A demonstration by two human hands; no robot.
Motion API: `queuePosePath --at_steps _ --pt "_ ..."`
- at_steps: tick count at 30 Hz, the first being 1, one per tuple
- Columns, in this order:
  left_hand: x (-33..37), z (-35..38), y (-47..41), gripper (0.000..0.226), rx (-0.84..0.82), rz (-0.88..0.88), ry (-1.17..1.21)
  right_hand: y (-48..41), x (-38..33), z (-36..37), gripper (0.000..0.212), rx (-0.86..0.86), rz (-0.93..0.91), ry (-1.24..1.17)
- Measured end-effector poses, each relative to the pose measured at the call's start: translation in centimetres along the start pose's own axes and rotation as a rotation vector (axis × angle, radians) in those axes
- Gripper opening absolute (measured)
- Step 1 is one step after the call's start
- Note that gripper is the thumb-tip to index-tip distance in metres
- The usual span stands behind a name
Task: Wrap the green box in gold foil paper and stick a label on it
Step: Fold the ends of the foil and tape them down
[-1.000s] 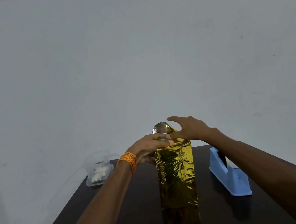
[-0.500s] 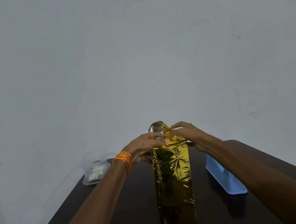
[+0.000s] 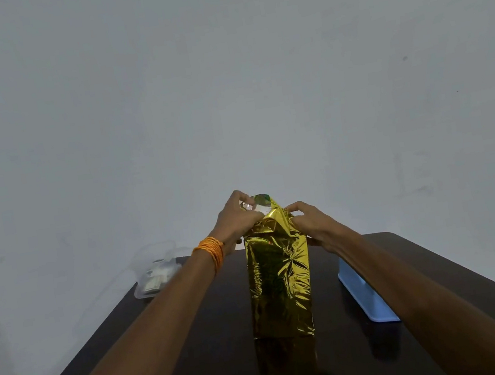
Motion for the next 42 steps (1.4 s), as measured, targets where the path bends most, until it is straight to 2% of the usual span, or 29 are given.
queuePosePath --at_steps 4,6,11,15,19,22,25,29,31,34,38,42 --pt "-0.9 0.8 -0.4 0.064 -0.064 -0.089 0.012 -0.1 0.2 0.1 0.023 0.008 0.008 -0.005" --pt "-1.2 0.8 -0.9 0.070 -0.059 -0.124 0.042 0.0 0.0 0.2 0.023 0.007 0.007 -0.005" --pt "-1.5 0.5 -1.7 0.063 0.013 -0.094 -0.031 0.3 0.0 0.1 0.029 0.001 0.006 -0.021" --pt "-1.8 0.4 -1.6 0.065 -0.024 -0.104 -0.003 0.5 -0.1 0.0 0.041 -0.005 0.010 -0.011" --pt "-1.3 0.5 -1.8 0.051 -0.016 -0.124 0.010 0.3 -0.2 0.0 0.025 0.007 -0.005 0.007" --pt "-1.5 0.4 -1.7 0.050 -0.016 -0.122 0.015 0.3 -0.2 -0.1 0.025 0.004 -0.021 0.007" --pt "-0.9 -0.4 -1.3 0.055 0.070 -0.056 -0.002 0.4 -0.4 -0.2 0.027 0.021 -0.040 0.012" --pt "2.8 -0.5 0.4 0.057 0.206 0.162 -0.060 0.5 -0.9 -0.5 0.041 0.058 -0.094 -0.020" --pt "4.8 0.1 1.4 0.052 0.262 0.282 -0.107 0.8 -0.9 -1.2 0.049 0.116 -0.113 -0.070" --pt "7.9 1.7 3.2 0.039 0.344 0.468 -0.229 1.7 -1.1 -3.5 0.046 0.266 -0.146 -0.058" --pt "10.3 6.2 4.9 0.024 0.300 0.619 -0.313 3.2 -0.1 -7.8 0.028 0.402 -0.147 0.063" --pt "9.7 11.4 4.9 0.020 0.168 0.576 -0.358 5.5 3.1 -12.3 0.015 0.483 -0.069 0.137"
Point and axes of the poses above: each hand's wrist, its own y-axis away from the middle knuckle, its own z-axis out of the palm, x = y × z, the point moved 6 cm from there along -y, towards the middle knuckle, and after that the axes turned 6 degrees about -z, right-handed, at the moved point
